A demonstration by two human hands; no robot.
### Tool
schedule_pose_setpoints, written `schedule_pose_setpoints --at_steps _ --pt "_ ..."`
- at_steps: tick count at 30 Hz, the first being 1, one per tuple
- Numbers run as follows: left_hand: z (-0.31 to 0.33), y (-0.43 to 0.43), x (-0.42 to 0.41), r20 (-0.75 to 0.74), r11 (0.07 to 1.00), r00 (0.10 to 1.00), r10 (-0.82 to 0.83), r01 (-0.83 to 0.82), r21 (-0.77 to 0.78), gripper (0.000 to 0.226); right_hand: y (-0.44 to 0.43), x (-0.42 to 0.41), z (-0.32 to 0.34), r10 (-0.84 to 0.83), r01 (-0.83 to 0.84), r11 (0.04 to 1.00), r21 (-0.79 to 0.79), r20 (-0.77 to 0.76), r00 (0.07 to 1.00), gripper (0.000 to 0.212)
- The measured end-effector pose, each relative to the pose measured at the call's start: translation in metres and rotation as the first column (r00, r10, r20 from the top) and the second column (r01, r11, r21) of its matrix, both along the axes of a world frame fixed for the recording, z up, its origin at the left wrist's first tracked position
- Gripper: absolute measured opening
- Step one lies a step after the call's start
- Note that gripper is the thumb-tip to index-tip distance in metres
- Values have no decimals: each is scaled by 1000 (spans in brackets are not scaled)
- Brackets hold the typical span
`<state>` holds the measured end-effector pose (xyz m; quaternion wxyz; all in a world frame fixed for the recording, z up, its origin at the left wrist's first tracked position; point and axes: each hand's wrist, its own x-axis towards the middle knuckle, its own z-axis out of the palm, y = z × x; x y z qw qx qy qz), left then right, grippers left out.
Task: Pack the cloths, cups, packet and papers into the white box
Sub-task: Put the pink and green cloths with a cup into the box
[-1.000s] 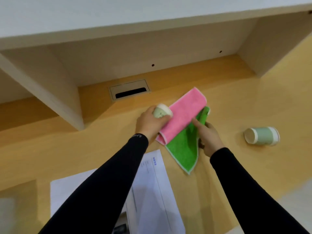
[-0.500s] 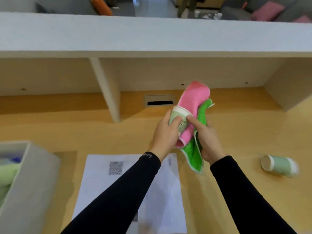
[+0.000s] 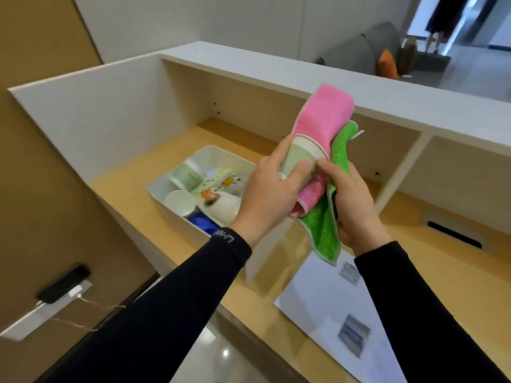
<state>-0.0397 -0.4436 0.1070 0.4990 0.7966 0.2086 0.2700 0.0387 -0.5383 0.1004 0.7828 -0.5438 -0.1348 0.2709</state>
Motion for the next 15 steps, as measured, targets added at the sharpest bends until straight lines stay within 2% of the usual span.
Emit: schedule_pose_setpoints --at_steps 5,8,9,11,13,15 --pt "12 66 -42 44 999 999 30 -30 -12 47 66 -34 12 72 -52 990 -130 155 985 24" --pt "-1 107 -54 -8 999 999 53 -53 -2 48 98 -48 7 130 -48 955 -293 266 955 43" --pt "-12 118 -56 -72 996 994 85 -82 42 50 105 -51 1 162 -32 926 -377 318 934 53" --pt "-38 141 -59 -266 981 950 162 -128 143 56 117 -57 -13 252 74 802 -592 448 858 68" --pt "-63 156 -65 -452 971 870 194 -105 214 58 126 -63 -26 352 157 674 -722 500 791 70" --pt "-80 164 -69 -586 948 778 225 -36 317 63 132 -67 -36 416 181 586 -790 486 769 61"
